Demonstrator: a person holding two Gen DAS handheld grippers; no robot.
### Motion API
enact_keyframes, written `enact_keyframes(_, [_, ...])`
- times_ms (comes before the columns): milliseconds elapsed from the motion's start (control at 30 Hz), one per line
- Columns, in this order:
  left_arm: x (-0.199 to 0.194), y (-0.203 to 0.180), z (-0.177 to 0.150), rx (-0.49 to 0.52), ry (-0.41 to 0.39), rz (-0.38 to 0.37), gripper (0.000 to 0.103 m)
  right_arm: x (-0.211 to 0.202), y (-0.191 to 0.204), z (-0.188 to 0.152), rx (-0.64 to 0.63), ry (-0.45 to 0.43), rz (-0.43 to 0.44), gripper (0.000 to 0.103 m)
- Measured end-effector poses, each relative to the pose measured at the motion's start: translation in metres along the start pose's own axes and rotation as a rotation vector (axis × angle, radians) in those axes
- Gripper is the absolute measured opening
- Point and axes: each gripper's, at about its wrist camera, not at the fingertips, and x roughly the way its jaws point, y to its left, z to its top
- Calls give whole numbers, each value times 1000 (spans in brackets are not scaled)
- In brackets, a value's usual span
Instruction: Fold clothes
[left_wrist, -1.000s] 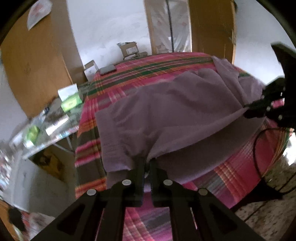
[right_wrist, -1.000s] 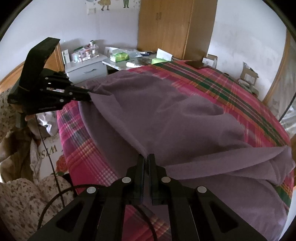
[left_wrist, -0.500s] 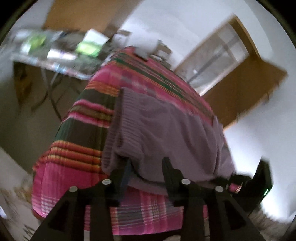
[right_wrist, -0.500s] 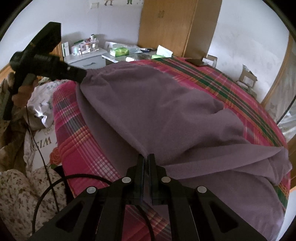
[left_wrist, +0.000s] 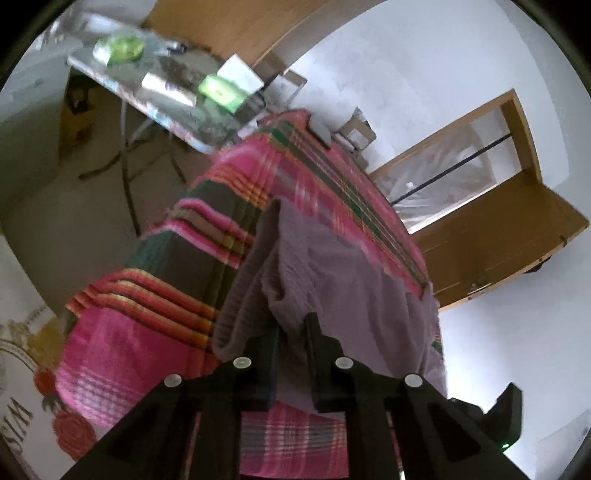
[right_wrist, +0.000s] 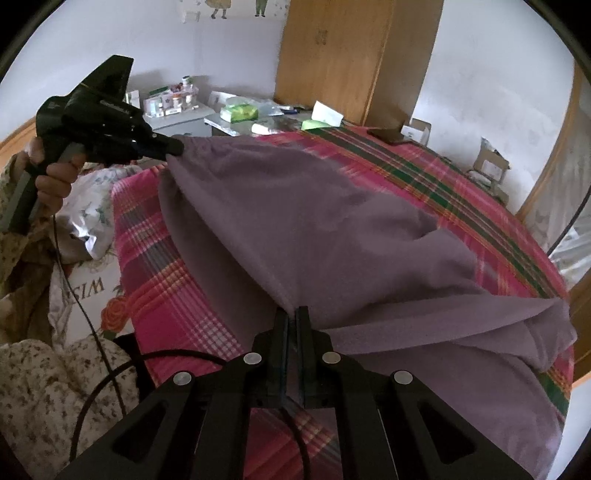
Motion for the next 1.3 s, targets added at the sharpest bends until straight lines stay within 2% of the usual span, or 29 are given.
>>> enact_keyframes(233, [11,0,-12,70,23,154,14,6,3,-6,-1,39,43,4])
enact_keyframes(300, [13,7,-14,46,24,153,15,15,5,-10,0,67,53,4])
enact_keyframes(467, [15,0,-14,92,32,195,15,16,-2,-9,33,78,94,5])
enact_keyframes(533, [15,-2,-15,93,35,205,16,16,-6,-8,54,85,121,8])
enact_keyframes(633, [10,-5,-18,90,22,220,20,13,-9,-9,77,90,140,9])
enact_keyframes(800, [-7,-20,-26,131,-52,305,22,5,-19,-14,187,96,250,11])
enact_keyframes(900, [-16,-38,-33,198,-106,298,22,-10,-26,-21,216,60,220,13])
enact_keyframes(1100, [2,-80,-47,330,-67,219,23,-61,-72,-50,383,-28,115,14])
enact_keyframes(1200, [18,-104,-55,396,-28,168,24,-100,-101,-75,456,-49,-13,16])
enact_keyframes(1300, [39,-128,-66,466,22,123,24,-146,-124,-102,525,-47,-178,17])
